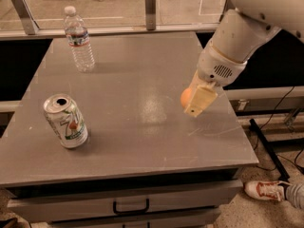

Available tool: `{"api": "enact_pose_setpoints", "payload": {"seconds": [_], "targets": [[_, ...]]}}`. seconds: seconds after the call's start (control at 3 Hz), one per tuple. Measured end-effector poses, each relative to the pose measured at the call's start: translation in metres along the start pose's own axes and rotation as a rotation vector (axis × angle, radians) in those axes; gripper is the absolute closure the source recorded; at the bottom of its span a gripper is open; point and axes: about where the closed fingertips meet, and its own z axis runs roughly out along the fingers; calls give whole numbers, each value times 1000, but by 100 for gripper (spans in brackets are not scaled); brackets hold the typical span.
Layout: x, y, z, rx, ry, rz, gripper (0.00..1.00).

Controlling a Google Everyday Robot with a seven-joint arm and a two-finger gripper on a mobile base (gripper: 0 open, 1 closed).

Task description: Pick orange

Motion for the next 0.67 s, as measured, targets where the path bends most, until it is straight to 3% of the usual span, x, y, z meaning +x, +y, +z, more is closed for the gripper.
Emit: {"api": "enact_pose_setpoints", "payload": {"seconds": [0.33,0.67], "targets": [[8,-14,-50,77,-80,22,100],[6,-17,-59,95,-93,20,100]]}}
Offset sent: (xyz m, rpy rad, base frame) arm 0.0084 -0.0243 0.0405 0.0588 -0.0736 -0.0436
